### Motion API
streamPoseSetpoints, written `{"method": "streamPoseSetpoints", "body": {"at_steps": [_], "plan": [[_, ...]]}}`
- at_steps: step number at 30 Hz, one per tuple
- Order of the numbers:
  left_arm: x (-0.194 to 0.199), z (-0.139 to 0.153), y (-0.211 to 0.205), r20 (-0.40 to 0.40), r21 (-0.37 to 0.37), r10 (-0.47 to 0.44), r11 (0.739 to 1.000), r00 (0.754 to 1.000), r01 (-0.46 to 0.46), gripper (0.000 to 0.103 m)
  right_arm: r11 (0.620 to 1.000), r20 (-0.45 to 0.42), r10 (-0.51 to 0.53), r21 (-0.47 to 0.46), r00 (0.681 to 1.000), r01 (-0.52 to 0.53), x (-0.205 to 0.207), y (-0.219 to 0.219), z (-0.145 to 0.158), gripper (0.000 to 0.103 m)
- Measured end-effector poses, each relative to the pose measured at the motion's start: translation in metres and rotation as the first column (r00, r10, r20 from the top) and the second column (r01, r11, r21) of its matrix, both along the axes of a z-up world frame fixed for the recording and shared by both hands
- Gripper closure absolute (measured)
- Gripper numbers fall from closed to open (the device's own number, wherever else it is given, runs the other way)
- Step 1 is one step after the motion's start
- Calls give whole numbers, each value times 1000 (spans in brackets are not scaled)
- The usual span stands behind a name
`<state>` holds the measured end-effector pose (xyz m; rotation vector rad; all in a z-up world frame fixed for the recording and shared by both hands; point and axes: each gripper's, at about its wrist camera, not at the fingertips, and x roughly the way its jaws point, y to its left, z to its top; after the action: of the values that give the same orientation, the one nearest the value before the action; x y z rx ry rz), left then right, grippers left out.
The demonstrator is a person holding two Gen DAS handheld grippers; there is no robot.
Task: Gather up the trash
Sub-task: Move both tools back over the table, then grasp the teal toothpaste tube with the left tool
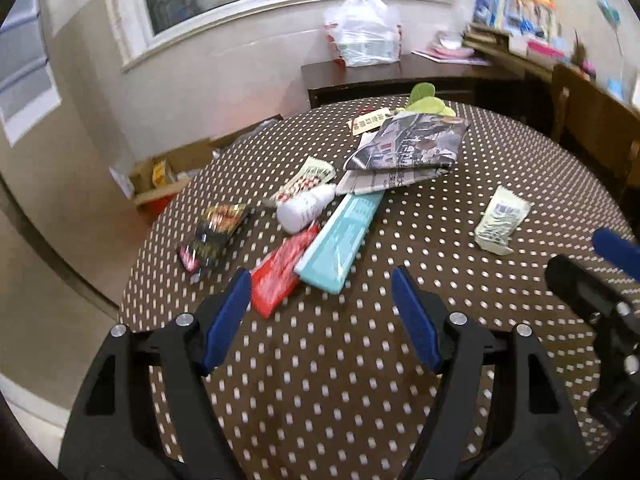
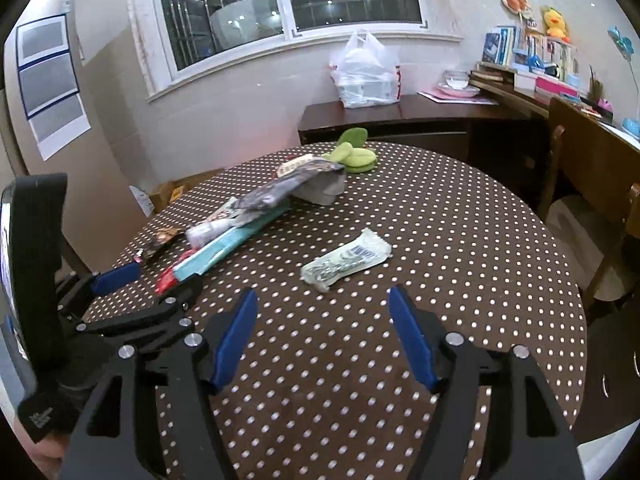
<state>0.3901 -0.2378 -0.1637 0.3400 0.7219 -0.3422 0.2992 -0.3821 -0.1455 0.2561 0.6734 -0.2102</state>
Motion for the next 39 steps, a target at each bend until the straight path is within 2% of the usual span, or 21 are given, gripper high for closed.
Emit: {"method": "streamPoseSetpoints", "body": {"at_steps": [4,7,12,15,18,20,21,29,34,36,39], "plan": [[18,-4,-12,-20,38,-48,998,999,49,32,1000,-25,-17,11,1000,17,14,-11,-5,34],[28,-6,-21,4,93,-34,995,999,33,32,999,-53,-25,26,998,26,27,-18,-9,30],[43,-15,-34,-41,109,-63,992,997,68,32,998,-91,-46,33,995,49,43,-24,-17,28],[46,-20,-41,-33,127,-60,990,998,64,35,997,-110,-54,47,992,59,51,-24,-21,27],[49,-20,-43,-59,114,-69,991,996,75,47,995,-110,-76,49,991,82,56,-27,-21,25],[50,-20,-47,-68,118,-82,989,994,89,67,994,-120,-89,54,989,96,58,-30,-23,24],[51,-20,-49,-77,111,-90,989,993,99,71,993,-123,-90,65,988,98,59,-32,-24,24],[53,-21,-49,-90,47,-66,996,994,71,75,988,-143,-94,111,985,111,70,-42,-31,23],[53,-22,-45,-101,19,-75,997,992,78,75,991,-154,-90,85,984,104,82,-41,-32,24],[53,-22,-44,-102,18,-80,996,992,82,75,993,-159,-84,64,984,96,87,-39,-33,28],[55,-20,-42,-121,-20,-82,997,989,80,75,996,-180,-88,17,980,93,93,-37,-33,43]]}}
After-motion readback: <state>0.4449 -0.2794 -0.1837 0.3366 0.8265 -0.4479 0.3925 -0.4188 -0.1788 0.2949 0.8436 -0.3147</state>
